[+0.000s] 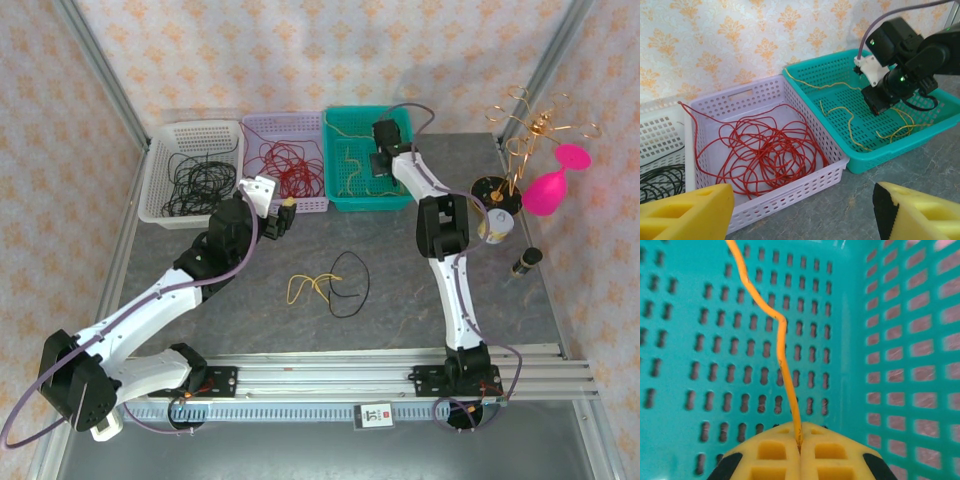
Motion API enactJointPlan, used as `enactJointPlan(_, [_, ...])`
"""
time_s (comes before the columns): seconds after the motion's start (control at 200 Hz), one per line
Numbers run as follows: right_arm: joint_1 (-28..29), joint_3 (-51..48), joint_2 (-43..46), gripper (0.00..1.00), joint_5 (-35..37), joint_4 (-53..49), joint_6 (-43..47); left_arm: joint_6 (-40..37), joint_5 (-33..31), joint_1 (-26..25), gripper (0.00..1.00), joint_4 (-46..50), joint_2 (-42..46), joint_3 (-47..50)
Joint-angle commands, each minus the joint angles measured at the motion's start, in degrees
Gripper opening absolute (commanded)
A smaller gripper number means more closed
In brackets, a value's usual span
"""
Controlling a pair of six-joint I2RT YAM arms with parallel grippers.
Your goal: Untangle the cables
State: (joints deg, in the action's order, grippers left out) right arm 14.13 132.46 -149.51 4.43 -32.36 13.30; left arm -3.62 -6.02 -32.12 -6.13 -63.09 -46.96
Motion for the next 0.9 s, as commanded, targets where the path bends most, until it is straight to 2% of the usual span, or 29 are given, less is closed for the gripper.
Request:
enactJointPlan(0.0, [0.85, 1.71, -2.31, 0.01, 3.89, -2.50, 0.30, 1.52, 1.01, 0.50, 0.77, 1.08, 1.99, 1.10])
enactJointPlan(0.075, [1.23, 1.82, -2.54, 0.06, 4.13, -2.12, 0.25, 1.83, 1.32, 0.48, 0.77, 1.12, 2.18, 1.33])
enactJointPlan(0.19, [1.67, 2.98, -1.86, 0.27, 5.29, -1.74, -0.28, 1.99, 1.53, 0.48, 0.77, 1.55, 2.44, 1.35])
enactJointPlan(0.32, [1.87, 4.77, 1.03, 0.36, 5.27, -1.80, -0.80, 2.36, 1.76, 0.48, 0.77, 2.19, 2.75, 1.32])
enactJointPlan(0.425, [1.85, 4.69, 4.73, 0.48, 4.70, -1.31, -1.05, 3.35, 2.24, 0.48, 0.78, 2.18, 3.28, 2.14])
enactJointPlan(0.486, [1.82, 4.71, 6.80, 0.49, 3.79, -1.54, -1.24, 4.24, 3.12, 0.48, 0.77, 2.22, 3.59, 2.84])
enactJointPlan(0.626, [1.93, 4.28, 11.89, 0.49, 1.13, -3.76, -2.78, 7.04, 7.03, 0.41, 0.62, 3.50, 4.02, 5.31])
enactJointPlan(0.686, [1.95, 2.57, 15.25, 0.49, 0.06, -4.04, -3.89, 9.69, 7.80, 0.09, 0.60, 4.54, 4.33, 6.88])
enactJointPlan(0.766, [2.25, -3.80, 21.61, 0.50, -1.35, -1.86, -5.06, 15.38, 5.86, -0.46, 0.61, 7.76, 4.38, 8.97])
enactJointPlan(0.896, [3.01, -20.59, 34.81, 0.50, -3.55, 6.10, -7.39, 25.50, 5.69, -2.78, 0.65, 12.21, 3.72, 13.20])
